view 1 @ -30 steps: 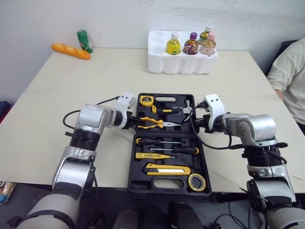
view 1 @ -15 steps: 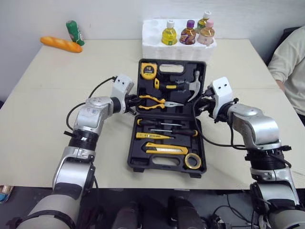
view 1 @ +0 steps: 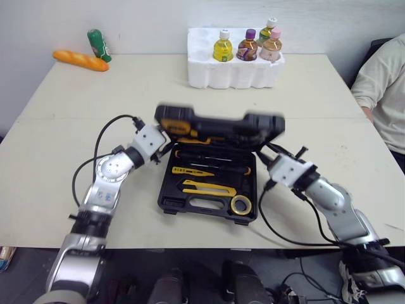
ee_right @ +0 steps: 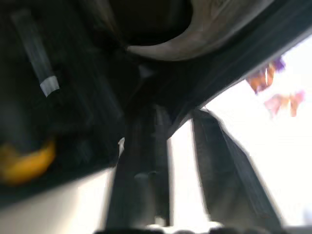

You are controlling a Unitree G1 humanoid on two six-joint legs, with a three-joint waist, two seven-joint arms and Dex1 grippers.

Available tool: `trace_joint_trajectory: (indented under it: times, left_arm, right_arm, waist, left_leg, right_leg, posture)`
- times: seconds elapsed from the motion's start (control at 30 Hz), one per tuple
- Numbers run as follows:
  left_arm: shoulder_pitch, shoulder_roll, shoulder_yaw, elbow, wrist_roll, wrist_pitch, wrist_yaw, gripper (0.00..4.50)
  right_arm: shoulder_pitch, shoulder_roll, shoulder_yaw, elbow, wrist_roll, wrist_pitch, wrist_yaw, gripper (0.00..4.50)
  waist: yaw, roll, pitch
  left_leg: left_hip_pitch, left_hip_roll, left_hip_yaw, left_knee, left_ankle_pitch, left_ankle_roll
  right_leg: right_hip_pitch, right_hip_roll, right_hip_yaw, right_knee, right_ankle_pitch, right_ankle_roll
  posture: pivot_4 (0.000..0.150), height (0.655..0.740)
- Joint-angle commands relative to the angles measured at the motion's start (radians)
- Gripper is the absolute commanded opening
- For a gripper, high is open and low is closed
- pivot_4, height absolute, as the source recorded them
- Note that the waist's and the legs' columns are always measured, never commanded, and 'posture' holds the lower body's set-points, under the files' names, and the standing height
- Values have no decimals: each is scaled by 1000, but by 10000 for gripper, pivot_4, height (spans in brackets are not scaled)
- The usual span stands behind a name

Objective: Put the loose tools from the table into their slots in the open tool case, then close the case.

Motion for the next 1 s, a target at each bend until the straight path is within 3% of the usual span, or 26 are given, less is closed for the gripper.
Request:
trace_joint_trajectory:
  times: [0.03,0.07,0.17,0.27,0.33,0.4,0.5,0.6,0.7,0.9,0.97,1.0]
  left_arm:
    - [79,76,112,-236,-247,287,-144,41626]
    - [124,126,152,-298,-333,392,-203,45000]
    - [312,328,302,-425,-544,637,-407,45000]
    - [408,437,405,-407,-634,753,-491,45000]
    - [403,462,448,-335,-656,791,-495,45000]
    - [355,455,449,-277,-650,802,-463,45000]
    - [278,444,410,-224,-625,792,-442,45000]
    - [207,417,359,-192,-597,765,-422,45000]
    - [105,365,266,-107,-505,689,-379,36817]
    - [-147,221,78,155,-321,525,-338,9491]
    - [-244,166,45,271,-278,478,-326,251]
    - [-291,138,34,331,-261,455,-322,251]
  right_arm:
    - [71,-71,-106,-234,174,49,112,32397]
    - [125,-115,-146,-309,269,114,178,37323]
    - [355,-266,-327,-502,547,323,395,37323]
    - [528,-333,-487,-582,712,482,526,37323]
    - [621,-343,-565,-603,832,608,578,37323]
    - [663,-334,-578,-614,887,682,596,37323]
    - [693,-317,-540,-630,876,722,609,37323]
    - [679,-298,-489,-643,873,757,601,37323]
    - [654,-282,-416,-660,875,794,603,29051]
    - [563,-271,-252,-623,807,834,604,336]
    - [532,-275,-214,-592,776,833,613,0]
    - [521,-277,-200,-582,767,833,621,0]
  waist:
    - [0,0,1]
    - [1,0,1]
    - [2,0,2]
    - [3,2,3]
    - [10,2,3]
    - [19,1,3]
    - [30,1,3]
    - [29,1,3]
    - [29,1,3]
    - [32,0,3]
    - [33,-1,3]
    - [33,-1,3]
  left_leg:
    - [0,1,0,1,0,0]
    - [0,2,-1,2,0,0]
    - [3,5,-6,1,-2,-1]
    - [14,6,-8,-1,-9,1]
    - [26,9,-10,-2,-16,5]
    - [26,10,-11,-2,-19,2]
    - [24,10,-10,-2,-19,1]
    - [22,10,-9,-3,-17,-5]
    - [21,10,-8,-4,-16,-4]
    - [20,10,-7,-1,-16,-4]
    - [20,10,-7,1,-16,-3]
    - [19,9,-6,1,-15,-2]
  right_leg:
    - [0,0,1,1,0,0]
    - [1,0,3,1,0,0]
    - [8,1,4,-2,-2,-4]
    - [19,1,2,-11,-3,-6]
    - [32,1,0,-16,-4,-8]
    - [34,1,-1,-17,-7,-13]
    - [32,1,-1,-18,-8,-16]
    - [28,1,-1,-17,-5,-10]
    - [28,1,-2,-19,-5,-10]
    - [28,1,-2,-19,-3,-7]
    - [28,1,-2,-18,-3,-6]
    - [28,1,-2,-18,-3,-5]
  posture:
    - [1500,7367]
    - [1500,7367]
    - [1500,7367]
    - [1500,7367]
    - [1500,7367]
    - [1500,7367]
    - [1500,7367]
    - [1500,7367]
    - [1500,7367]
    - [1500,7367]
    - [1500,7367]
    - [1500,7367]
